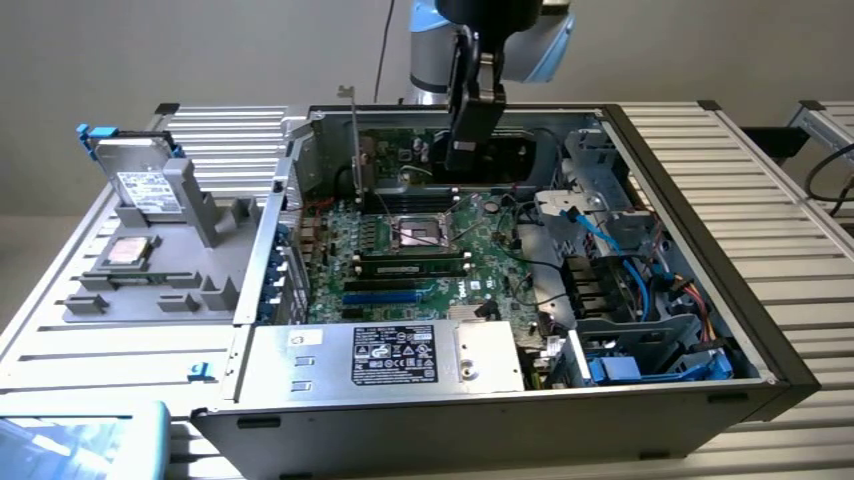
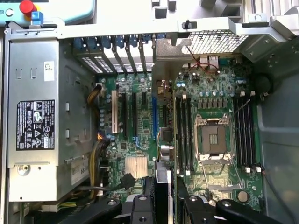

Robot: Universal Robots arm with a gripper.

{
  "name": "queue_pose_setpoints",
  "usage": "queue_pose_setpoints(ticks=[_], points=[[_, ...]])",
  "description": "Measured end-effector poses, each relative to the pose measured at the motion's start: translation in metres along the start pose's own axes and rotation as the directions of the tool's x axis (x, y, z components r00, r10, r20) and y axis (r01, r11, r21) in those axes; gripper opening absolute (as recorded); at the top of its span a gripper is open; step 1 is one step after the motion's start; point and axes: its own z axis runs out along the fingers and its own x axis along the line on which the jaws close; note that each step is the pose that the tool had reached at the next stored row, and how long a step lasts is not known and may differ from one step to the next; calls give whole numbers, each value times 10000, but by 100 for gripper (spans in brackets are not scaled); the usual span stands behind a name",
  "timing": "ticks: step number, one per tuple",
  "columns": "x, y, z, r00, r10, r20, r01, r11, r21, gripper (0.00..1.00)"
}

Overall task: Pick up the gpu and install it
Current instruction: 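Insert the gpu into the slot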

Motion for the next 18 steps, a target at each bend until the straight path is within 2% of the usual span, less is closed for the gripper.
queue_pose_setpoints(ticks=[2, 6, 8, 18], points=[[0, 12, 33, 10000, -4, 43, 4, 10000, 0, 28], [0, 41, 89, 9998, -16, 188, 16, 10000, -8, 28], [1, 56, 117, 9998, -17, 198, 17, 10000, -9, 28], [1, 88, 141, 9998, -16, 200, 17, 10000, -9, 28]])
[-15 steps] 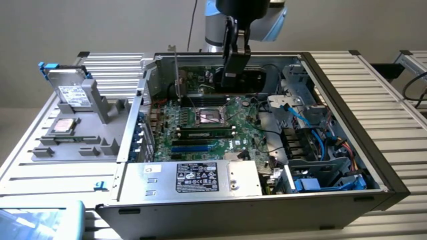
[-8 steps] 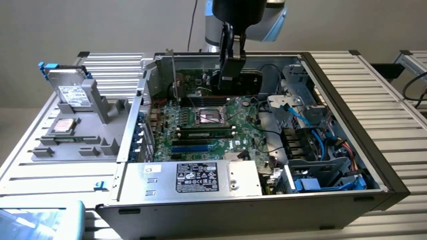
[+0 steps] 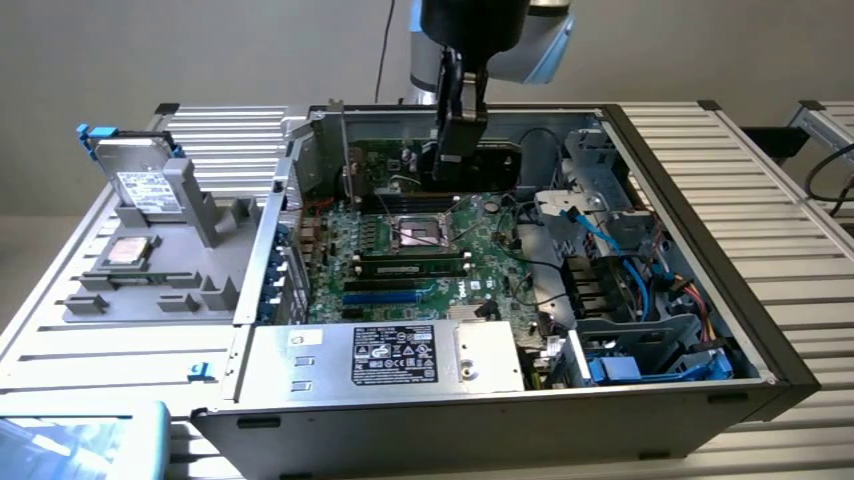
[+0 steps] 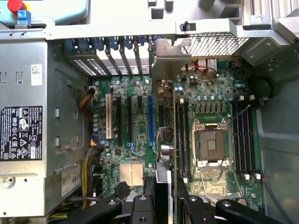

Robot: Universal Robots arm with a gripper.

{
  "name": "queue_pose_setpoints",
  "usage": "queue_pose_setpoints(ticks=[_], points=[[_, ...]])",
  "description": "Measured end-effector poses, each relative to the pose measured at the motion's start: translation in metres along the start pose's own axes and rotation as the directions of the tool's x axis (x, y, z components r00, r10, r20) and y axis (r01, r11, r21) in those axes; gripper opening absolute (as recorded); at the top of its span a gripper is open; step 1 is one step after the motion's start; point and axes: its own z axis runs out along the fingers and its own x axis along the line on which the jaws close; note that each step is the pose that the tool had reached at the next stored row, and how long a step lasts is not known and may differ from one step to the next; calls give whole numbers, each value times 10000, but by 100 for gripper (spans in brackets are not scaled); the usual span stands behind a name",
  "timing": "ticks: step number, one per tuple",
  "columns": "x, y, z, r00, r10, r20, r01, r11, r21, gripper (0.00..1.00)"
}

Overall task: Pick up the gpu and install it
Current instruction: 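Insert the gpu into the slot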

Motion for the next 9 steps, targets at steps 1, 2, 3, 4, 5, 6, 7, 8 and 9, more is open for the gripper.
queue_pose_setpoints(ticks=[1, 2, 3, 4, 5, 6, 7, 8, 9], points=[[0, 9, 7, 10000, 0, -1, 0, 10000, 0, 28], [1, 18, 15, 10000, 0, -1, 0, 10000, 0, 28], [2, 31, 25, 10000, 0, -1, 0, 10000, 0, 28], [3, 48, 38, 10000, 0, -2, 0, 10000, 0, 28], [4, 68, 55, 10000, 0, -2, 0, 10000, -1, 28], [5, 94, 75, 10000, -1, -1, 1, 10000, 0, 28], [6, 117, 95, 10000, 0, -2, 0, 10000, 0, 28], [7, 139, 116, 10000, 0, -1, 0, 10000, 0, 28], [8, 152, 135, 10000, 0, -1, 0, 10000, 0, 28]])
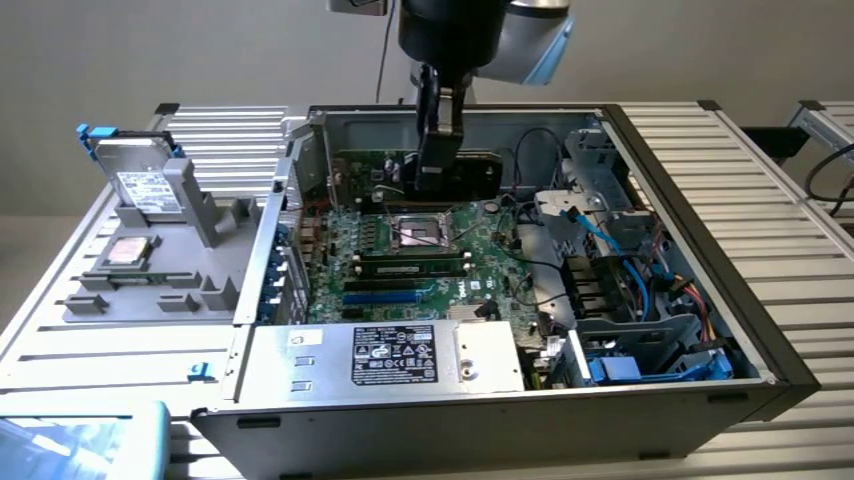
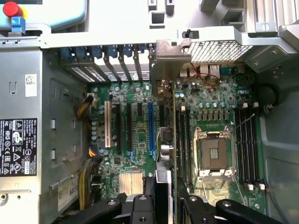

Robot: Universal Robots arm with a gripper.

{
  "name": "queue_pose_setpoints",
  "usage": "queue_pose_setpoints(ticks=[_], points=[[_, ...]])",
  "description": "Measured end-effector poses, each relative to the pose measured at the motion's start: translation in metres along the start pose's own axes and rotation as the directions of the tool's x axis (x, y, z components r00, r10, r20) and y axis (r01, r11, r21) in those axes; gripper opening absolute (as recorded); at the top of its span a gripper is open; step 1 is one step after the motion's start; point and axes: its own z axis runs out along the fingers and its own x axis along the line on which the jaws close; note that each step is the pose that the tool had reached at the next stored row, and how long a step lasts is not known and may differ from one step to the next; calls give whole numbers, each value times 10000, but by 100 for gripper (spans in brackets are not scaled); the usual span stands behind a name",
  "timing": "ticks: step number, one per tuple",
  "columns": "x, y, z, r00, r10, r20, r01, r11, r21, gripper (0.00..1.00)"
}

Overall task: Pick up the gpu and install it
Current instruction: 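Insert the gpu into the slot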

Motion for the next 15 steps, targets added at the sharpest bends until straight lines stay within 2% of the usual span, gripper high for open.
queue_pose_setpoints(ticks=[15], points=[[4, 71, 280, 9999, -140, -12, 140, 9999, 1, 28]])
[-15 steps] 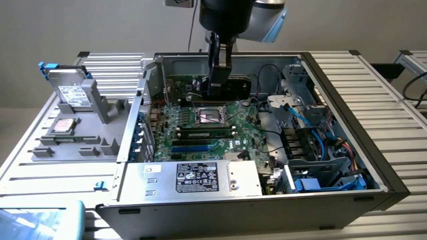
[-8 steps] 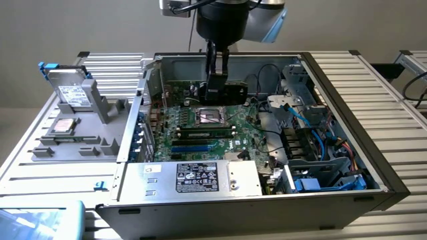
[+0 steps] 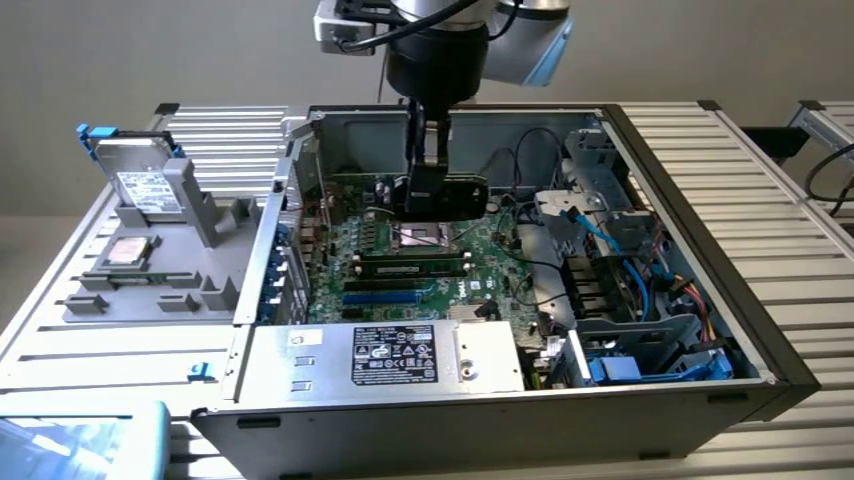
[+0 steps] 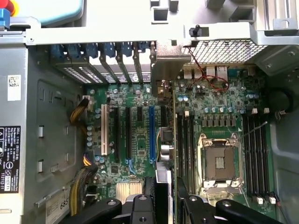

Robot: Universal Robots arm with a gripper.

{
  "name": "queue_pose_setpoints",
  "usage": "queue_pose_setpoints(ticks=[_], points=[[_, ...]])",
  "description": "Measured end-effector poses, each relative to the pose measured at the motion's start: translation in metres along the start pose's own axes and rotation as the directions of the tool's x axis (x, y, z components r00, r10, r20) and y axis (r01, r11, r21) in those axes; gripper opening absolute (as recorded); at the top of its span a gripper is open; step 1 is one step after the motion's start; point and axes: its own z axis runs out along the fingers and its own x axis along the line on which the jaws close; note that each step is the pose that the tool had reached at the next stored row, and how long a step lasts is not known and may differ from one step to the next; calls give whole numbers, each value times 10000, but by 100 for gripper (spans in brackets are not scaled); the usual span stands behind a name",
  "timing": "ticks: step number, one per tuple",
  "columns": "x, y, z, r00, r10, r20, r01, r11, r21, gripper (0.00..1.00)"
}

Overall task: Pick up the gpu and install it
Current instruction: 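Insert the gpu into the slot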

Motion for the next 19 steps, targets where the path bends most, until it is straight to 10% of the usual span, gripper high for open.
queue_pose_setpoints(ticks=[9, 19], points=[[3, 74, 171, 10000, -23, -2, 23, 10000, 0, 28], [3, 100, 317, 9999, -11, -163, 11, 10000, 6, 28]])
